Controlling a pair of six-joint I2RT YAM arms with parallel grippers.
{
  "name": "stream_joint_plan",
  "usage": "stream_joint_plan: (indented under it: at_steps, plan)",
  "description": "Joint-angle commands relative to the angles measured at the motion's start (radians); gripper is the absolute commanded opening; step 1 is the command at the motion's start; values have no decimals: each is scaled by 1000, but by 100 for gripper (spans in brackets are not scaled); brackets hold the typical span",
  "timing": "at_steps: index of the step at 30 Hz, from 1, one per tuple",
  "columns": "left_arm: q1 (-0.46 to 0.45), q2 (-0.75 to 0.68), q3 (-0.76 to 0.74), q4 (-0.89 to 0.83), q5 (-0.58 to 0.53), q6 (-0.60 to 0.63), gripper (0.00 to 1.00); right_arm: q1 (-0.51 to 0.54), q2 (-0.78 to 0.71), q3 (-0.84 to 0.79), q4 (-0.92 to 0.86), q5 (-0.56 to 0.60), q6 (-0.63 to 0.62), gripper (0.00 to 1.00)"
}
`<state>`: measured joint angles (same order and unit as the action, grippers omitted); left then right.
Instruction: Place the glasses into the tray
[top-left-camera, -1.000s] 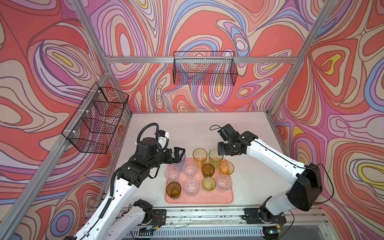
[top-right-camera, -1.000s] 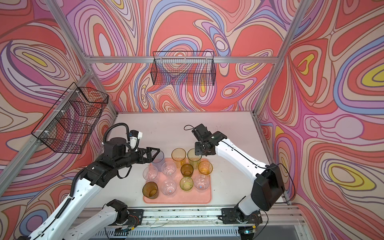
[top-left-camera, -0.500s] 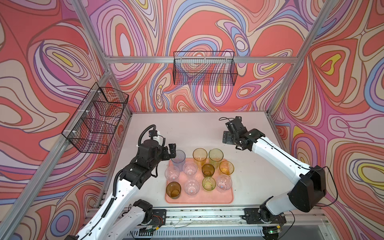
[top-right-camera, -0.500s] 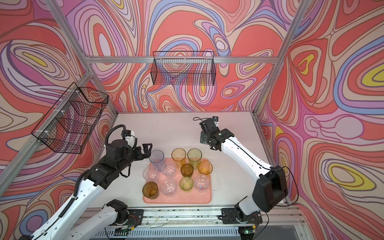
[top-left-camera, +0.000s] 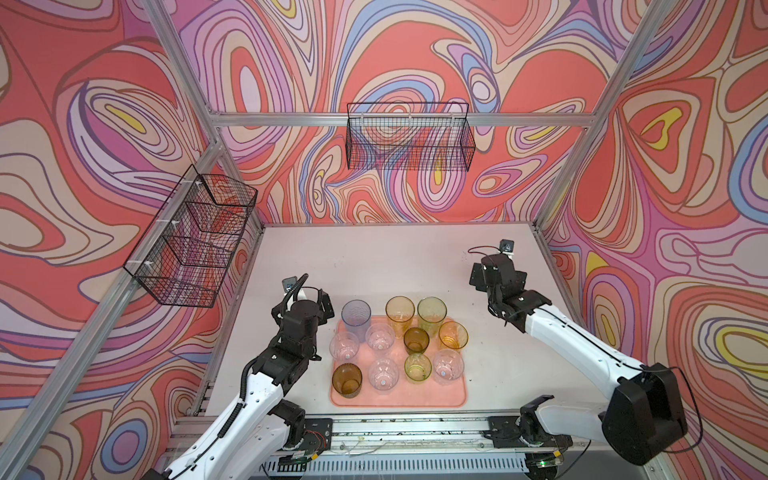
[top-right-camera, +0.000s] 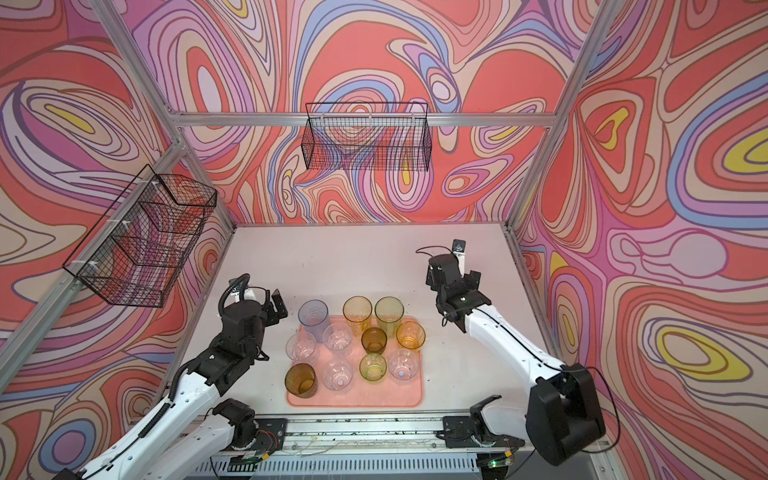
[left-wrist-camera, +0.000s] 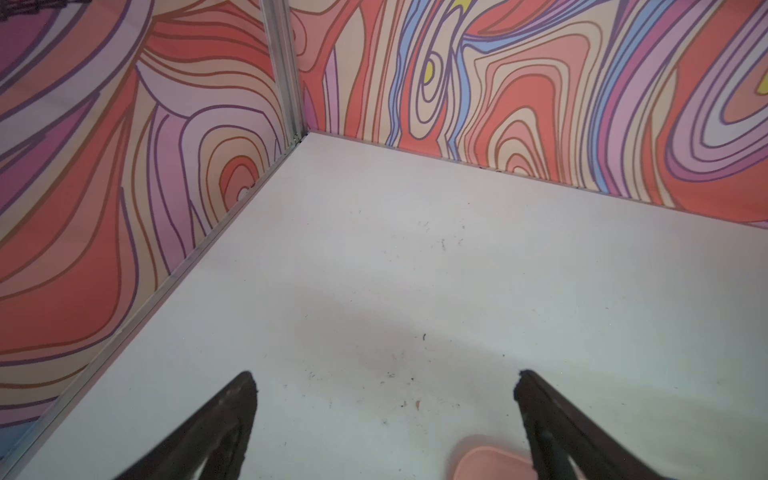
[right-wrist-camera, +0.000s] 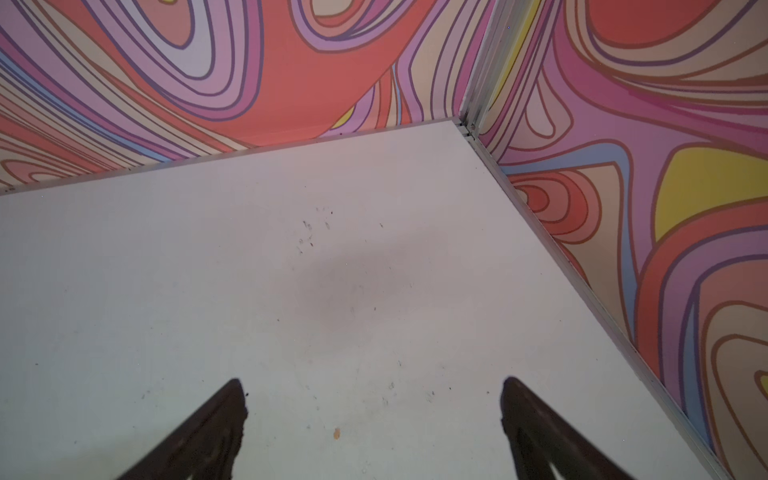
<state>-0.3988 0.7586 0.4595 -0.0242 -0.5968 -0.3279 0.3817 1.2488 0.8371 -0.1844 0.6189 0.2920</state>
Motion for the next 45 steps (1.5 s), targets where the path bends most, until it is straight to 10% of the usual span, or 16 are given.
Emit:
stream_joint_plan:
  at_steps: [1, 10, 19, 31, 45]
  plan:
    - [9, 15, -109, 270, -125, 127, 100, -26, -52, -127, 356, 70, -125, 98]
    - [58, 197, -343, 825, -124, 316, 100, -118, -47, -421, 864, 74, -214, 98]
    - [100, 637, -356, 1373, -116, 406, 100, -253, 286, -515, 1246, -52, -218, 98]
    - [120, 820, -245, 1382, -3, 495, 100, -342, 456, -446, 1267, -408, -253, 98]
    - [262, 732, -139, 999, 316, 387, 100, -343, 473, -386, 1184, -345, -240, 98]
